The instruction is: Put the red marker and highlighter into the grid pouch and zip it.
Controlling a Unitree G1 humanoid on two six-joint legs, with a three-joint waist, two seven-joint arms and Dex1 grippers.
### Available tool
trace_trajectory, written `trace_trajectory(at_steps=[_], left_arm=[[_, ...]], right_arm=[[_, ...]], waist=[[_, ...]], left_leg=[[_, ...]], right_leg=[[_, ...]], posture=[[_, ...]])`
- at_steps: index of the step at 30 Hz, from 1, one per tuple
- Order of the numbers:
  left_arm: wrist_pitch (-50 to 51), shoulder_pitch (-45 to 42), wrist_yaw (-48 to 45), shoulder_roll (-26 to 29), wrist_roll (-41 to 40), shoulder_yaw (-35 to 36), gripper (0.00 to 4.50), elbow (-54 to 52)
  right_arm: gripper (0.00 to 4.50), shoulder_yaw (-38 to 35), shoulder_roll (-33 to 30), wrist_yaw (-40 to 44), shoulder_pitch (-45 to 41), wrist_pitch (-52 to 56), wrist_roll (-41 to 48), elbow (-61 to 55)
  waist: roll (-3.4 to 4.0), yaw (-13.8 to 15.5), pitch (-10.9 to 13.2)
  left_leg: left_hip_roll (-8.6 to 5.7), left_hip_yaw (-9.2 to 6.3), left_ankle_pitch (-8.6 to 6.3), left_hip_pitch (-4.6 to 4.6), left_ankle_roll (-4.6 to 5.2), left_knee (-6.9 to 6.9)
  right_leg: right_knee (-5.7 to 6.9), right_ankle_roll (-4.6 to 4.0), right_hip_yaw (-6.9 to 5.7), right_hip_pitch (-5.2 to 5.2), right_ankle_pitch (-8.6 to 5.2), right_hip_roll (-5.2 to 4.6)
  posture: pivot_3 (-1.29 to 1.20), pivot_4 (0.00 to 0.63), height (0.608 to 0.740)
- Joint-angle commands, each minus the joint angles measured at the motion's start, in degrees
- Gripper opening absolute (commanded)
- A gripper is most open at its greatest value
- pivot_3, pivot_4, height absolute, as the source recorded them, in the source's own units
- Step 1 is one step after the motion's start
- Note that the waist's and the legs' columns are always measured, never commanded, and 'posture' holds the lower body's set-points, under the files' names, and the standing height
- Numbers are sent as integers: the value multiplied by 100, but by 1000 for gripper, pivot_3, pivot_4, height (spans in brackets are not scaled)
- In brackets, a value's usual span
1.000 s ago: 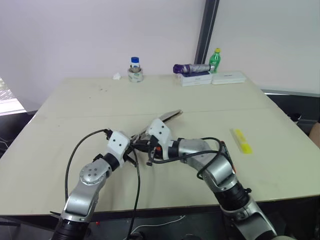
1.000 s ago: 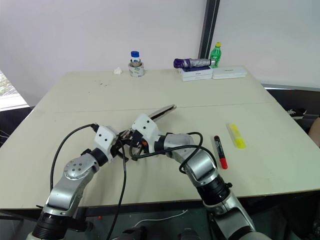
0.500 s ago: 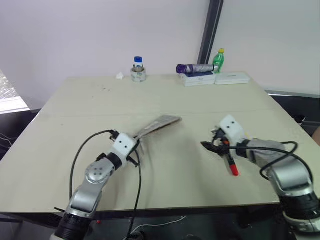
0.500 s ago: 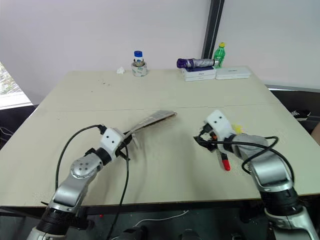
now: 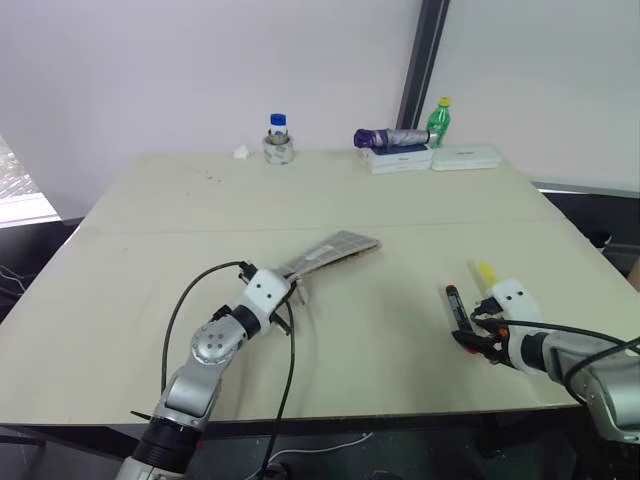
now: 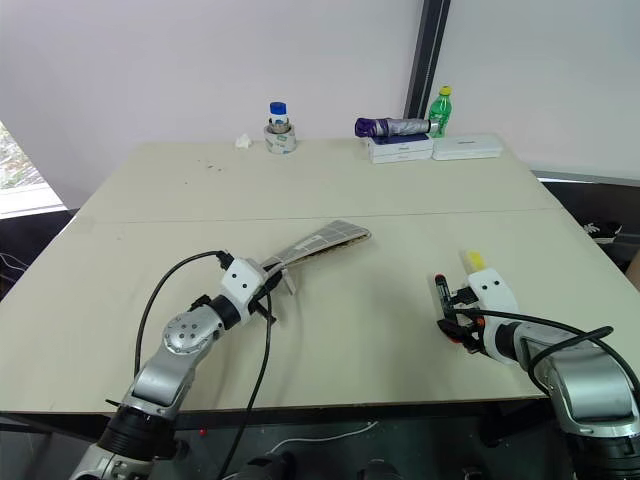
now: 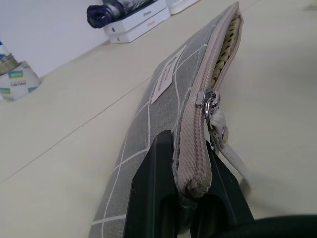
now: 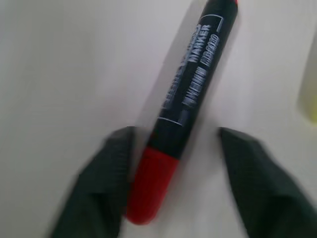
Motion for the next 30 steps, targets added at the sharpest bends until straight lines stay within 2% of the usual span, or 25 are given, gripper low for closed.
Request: trace_trajectory(at_steps=[1, 2, 4, 11, 22, 30], left_arm=[[-128, -12, -14, -25, -57, 39, 0, -164], [-118, -19, -12, -30, -75, 58, 0, -173], [-91, -38, 2, -57, -134, 109, 0, -190], [83, -145, -53, -204, -525, 292, 0, -296], [119, -138, -132, -172, -509, 187, 0, -398], [78, -54, -163, -115, -423, 102, 0, -453]], right_arm=[[504, -152, 10, -44, -2, -92, 104, -10], [354, -120, -24, -20, -39, -157, 118, -11], [355, -16, -126, 64, -130, -415, 111, -56], [355, 930, -914, 592, -711, -2384, -555, -405], [355, 1916, -838, 700, -1621, -2921, -1141, -20], [355, 2051, -718, 753, -1805, -2980, -1307, 109]], waist=[[0, -1, 0], [0, -1, 0], [0, -3, 0], [0, -17, 0], [-2, -2, 1], [-2, -3, 1]], left_leg=[[0, 0, 0, 0, 0, 0], [0, -1, 0, 0, 0, 0], [0, -1, 0, 0, 0, 0], [0, 2, 0, 0, 0, 0], [0, -10, 0, -3, 0, 0], [0, -13, 0, -3, 0, 0]], right_leg=[[0, 0, 0, 0, 0, 0], [0, 0, -1, 1, 0, 0], [-1, 0, -1, 1, 0, 0], [-1, 1, -4, -1, -1, 2], [-9, 1, -11, 4, -1, -2], [-9, 1, -9, 3, 0, -2]], posture=[[0, 150, 740], [0, 150, 740], [0, 150, 740], [0, 150, 740], [0, 150, 740], [0, 150, 740]])
